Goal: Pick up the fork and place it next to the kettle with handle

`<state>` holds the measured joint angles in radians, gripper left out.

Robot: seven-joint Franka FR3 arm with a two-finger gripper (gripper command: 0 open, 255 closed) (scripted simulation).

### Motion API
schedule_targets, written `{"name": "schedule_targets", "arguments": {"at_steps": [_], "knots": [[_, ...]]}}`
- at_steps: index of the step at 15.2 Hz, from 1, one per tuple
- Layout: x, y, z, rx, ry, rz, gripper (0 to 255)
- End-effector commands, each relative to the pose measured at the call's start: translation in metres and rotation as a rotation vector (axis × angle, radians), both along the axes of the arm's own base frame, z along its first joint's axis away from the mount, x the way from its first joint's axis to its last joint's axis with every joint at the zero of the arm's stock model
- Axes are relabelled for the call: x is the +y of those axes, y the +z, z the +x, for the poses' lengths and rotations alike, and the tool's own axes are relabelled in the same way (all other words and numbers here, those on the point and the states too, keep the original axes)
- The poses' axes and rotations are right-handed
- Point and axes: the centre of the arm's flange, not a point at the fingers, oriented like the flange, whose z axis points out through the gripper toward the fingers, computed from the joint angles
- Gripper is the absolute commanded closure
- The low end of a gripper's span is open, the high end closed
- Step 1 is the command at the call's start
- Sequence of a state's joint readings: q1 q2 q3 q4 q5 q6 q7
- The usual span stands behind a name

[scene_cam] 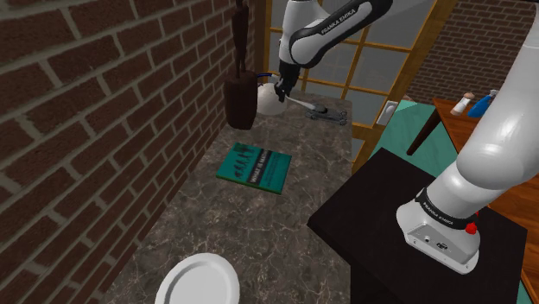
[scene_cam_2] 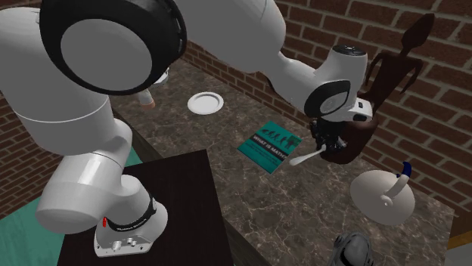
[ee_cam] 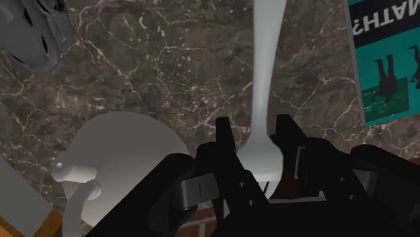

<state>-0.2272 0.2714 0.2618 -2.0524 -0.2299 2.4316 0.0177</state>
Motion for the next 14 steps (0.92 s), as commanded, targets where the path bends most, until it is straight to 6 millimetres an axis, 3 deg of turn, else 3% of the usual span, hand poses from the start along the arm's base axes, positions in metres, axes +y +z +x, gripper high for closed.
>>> {"name": "schedule_targets", "arguments": {"at_steps": [1, 14], "knots": [[0.0, -0.01, 0.001, -0.001, 0.0, 0.0, 255], [0.0, -0.079, 0.001, -0.001, 0.0, 0.0, 255]]}}
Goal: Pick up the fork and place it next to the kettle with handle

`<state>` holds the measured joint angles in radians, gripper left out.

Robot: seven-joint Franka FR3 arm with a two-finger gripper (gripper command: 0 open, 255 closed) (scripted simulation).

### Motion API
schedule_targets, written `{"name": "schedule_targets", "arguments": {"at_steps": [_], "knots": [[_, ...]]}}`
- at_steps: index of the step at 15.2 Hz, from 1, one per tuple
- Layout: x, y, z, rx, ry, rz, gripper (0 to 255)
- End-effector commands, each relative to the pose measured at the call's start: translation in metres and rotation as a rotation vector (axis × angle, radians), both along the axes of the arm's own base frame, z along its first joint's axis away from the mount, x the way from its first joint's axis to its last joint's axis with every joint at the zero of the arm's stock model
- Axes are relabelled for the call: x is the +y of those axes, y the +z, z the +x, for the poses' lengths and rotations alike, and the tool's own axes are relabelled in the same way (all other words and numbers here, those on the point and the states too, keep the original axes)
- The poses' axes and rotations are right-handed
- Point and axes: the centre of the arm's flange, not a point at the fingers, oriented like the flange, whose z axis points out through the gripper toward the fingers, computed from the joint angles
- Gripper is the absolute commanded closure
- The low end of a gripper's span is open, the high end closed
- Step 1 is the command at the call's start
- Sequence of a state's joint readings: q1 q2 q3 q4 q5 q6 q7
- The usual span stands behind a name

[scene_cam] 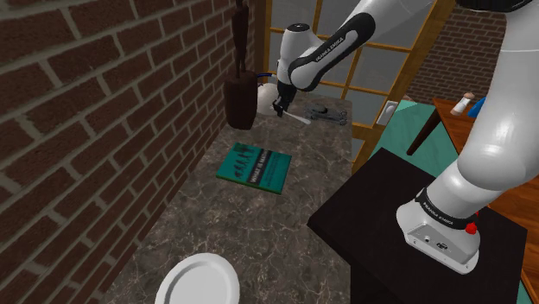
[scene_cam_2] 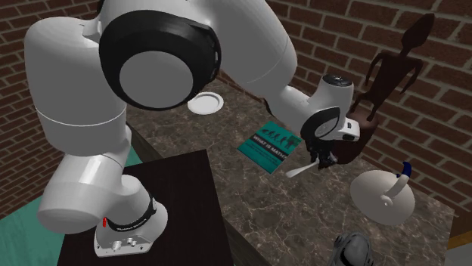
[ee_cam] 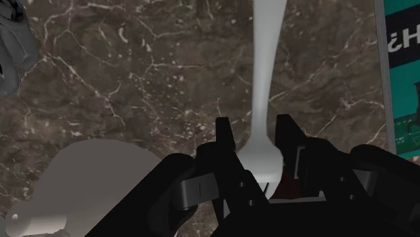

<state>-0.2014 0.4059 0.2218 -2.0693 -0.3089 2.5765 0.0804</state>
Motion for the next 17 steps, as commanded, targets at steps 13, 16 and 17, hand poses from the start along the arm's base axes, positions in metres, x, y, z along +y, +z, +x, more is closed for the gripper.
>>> {"name": "schedule_targets", "arguments": {"at_steps": [13, 16, 17], "knots": [[0.001, -0.074, 0.0, -0.001, 0.0, 0.0, 255], [0.001, -0.09, 0.0, -0.001, 0.0, 0.0, 255], [0.001, -0.095, 0.0, -0.001, 0.0, 0.0, 255]]}}
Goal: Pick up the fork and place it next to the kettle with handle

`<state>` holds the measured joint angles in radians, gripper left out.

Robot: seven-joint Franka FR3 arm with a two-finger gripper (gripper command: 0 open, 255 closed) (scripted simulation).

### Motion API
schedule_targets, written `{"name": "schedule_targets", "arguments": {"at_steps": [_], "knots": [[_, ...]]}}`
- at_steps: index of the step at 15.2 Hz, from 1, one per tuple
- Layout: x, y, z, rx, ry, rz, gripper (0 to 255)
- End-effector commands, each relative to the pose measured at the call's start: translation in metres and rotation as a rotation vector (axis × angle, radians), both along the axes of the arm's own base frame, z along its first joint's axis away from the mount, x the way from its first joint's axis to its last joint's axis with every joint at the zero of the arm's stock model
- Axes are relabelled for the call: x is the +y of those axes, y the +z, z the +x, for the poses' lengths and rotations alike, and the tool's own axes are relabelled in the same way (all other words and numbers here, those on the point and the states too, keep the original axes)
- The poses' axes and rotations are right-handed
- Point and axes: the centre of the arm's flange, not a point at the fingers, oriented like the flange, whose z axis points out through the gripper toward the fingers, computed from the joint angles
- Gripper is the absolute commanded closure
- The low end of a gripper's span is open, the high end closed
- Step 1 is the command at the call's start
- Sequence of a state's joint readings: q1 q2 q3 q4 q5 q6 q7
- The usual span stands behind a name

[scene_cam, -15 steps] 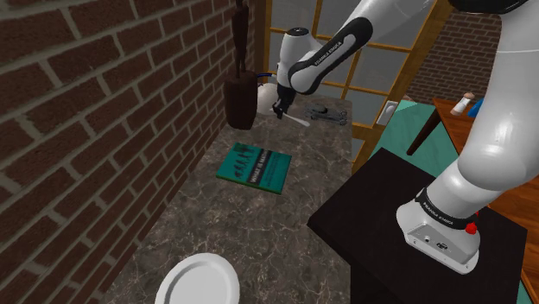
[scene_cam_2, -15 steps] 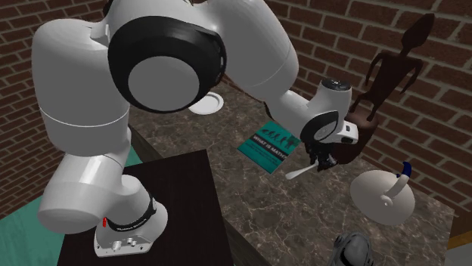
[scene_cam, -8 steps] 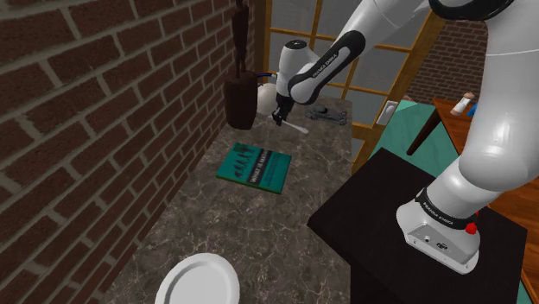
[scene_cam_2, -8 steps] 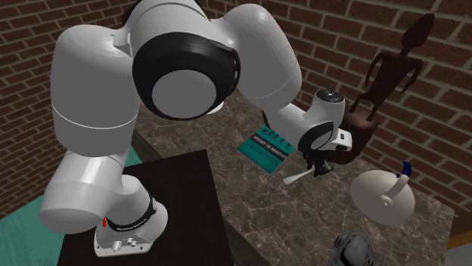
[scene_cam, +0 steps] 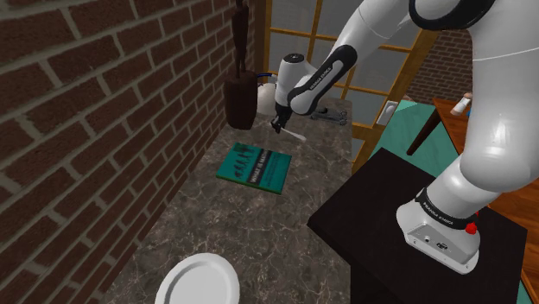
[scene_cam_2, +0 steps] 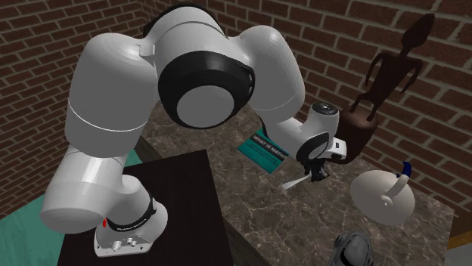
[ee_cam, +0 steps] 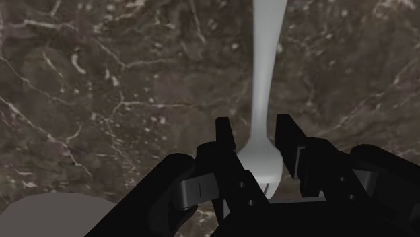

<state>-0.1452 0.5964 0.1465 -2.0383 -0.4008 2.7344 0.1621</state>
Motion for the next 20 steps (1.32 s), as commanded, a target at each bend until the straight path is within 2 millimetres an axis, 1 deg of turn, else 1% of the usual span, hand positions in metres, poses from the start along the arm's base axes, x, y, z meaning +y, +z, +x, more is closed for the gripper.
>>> {"name": "schedule_targets", "arguments": {"at_steps": [1, 2, 10, 11, 16, 19, 20], "knots": [[0.0, -0.011, 0.0, -0.001, 0.0, 0.0, 255], [0.0, -0.018, 0.0, -0.001, 0.0, 0.0, 255], [0.0, -0.018, 0.0, -0.001, 0.0, 0.0, 255], [0.0, -0.018, 0.0, -0.001, 0.0, 0.0, 0], [0.0, -0.018, 0.0, -0.001, 0.0, 0.0, 0], [0.003, 0.021, -0.006, -0.001, 0.0, 0.0, 0], [0.004, 0.031, -0.007, -0.001, 0.0, 0.0, 0]]}}
